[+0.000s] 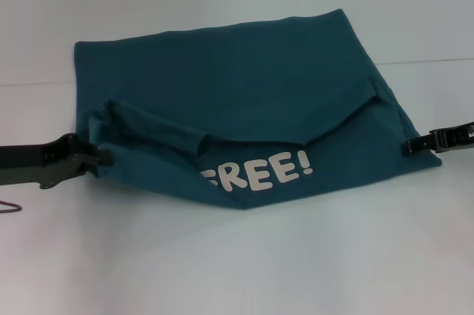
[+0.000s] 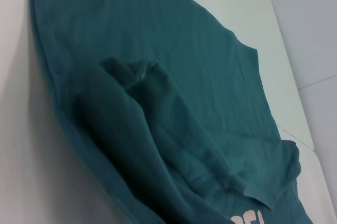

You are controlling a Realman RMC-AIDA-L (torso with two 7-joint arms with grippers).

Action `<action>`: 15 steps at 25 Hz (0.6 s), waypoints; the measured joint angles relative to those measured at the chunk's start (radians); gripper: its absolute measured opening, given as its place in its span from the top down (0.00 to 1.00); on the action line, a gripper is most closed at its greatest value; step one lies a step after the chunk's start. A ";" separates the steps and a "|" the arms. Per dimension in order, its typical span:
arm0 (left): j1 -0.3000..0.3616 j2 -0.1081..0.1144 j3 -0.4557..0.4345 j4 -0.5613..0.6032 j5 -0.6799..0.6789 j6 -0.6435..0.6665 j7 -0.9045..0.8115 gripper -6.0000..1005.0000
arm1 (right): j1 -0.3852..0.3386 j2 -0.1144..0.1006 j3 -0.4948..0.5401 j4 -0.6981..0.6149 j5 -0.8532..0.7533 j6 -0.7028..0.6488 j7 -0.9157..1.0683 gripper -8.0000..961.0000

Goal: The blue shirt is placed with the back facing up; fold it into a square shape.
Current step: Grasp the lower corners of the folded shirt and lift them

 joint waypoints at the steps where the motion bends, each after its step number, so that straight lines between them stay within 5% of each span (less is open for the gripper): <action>1: 0.000 0.000 0.000 0.000 0.000 0.000 0.000 0.95 | 0.000 0.000 0.000 0.003 -0.003 0.004 0.000 0.18; 9: 0.001 -0.001 0.000 -0.001 0.000 -0.002 0.000 0.95 | 0.011 0.045 -0.001 0.008 -0.070 0.045 0.000 0.18; 15: 0.007 -0.001 0.000 -0.002 0.000 -0.002 -0.001 0.95 | 0.013 0.049 0.007 0.003 -0.067 0.041 0.010 0.19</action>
